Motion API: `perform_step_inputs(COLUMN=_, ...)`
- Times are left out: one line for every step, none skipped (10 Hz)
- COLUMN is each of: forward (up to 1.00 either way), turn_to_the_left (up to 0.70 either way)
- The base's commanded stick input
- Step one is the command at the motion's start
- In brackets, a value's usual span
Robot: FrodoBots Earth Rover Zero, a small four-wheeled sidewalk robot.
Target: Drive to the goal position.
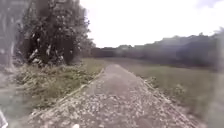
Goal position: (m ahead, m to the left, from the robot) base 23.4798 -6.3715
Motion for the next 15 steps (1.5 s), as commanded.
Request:
perform_step_inputs(forward=1.0, turn_to_the_left=0.0)
perform_step_inputs(forward=1.0, turn_to_the_left=0.0)
perform_step_inputs(forward=1.0, turn_to_the_left=0.0)
perform_step_inputs(forward=1.0, turn_to_the_left=0.0)
perform_step_inputs(forward=1.0, turn_to_the_left=0.0)
perform_step_inputs(forward=1.0, turn_to_the_left=0.0)
perform_step_inputs(forward=1.0, turn_to_the_left=0.0)
perform_step_inputs(forward=1.0, turn_to_the_left=0.0)
perform_step_inputs(forward=1.0, turn_to_the_left=0.0)
perform_step_inputs(forward=1.0, turn_to_the_left=0.0)
perform_step_inputs(forward=1.0, turn_to_the_left=0.0)
perform_step_inputs(forward=1.0, turn_to_the_left=0.0)
perform_step_inputs(forward=1.0, turn_to_the_left=0.0)
perform_step_inputs(forward=1.0, turn_to_the_left=0.0)
perform_step_inputs(forward=1.0, turn_to_the_left=0.0)
